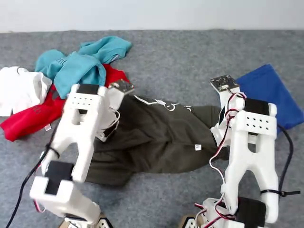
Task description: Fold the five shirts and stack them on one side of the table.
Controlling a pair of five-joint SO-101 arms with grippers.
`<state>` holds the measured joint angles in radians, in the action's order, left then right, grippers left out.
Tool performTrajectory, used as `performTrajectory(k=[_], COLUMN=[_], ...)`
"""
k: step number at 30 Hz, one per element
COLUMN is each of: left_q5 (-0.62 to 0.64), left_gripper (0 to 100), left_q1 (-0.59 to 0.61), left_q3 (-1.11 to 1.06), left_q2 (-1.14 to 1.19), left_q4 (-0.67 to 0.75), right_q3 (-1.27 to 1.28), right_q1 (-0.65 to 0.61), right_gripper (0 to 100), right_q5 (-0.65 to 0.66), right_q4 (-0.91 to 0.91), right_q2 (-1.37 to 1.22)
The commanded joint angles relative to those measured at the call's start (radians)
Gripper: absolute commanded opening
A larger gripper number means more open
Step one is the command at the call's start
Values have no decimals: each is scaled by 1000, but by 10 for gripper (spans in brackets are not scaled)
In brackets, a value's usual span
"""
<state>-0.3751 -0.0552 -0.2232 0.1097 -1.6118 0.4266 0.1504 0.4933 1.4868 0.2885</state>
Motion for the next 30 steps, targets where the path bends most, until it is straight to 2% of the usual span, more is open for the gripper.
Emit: performTrajectory(k=[1,7,12,16,25,30], left_q5=[-15,-74,-100,-137,-158,-158], left_gripper=[15,15,15,15,15,15], left_q1=[6,6,8,9,9,9], left_q3=[27,-62,-176,-254,-295,-295], left_q2=[-118,-187,-226,-239,-239,-232], left_q4=[-83,-138,-140,-135,-133,-133], right_q3=[-6,-6,11,84,115,117], right_q1=[1,1,2,2,130,125], right_gripper=[157,152,63,57,60,145], right_q5=[11,14,89,124,129,129], right_q4=[12,35,84,62,1,-2], right_q2=[48,142,208,209,213,211])
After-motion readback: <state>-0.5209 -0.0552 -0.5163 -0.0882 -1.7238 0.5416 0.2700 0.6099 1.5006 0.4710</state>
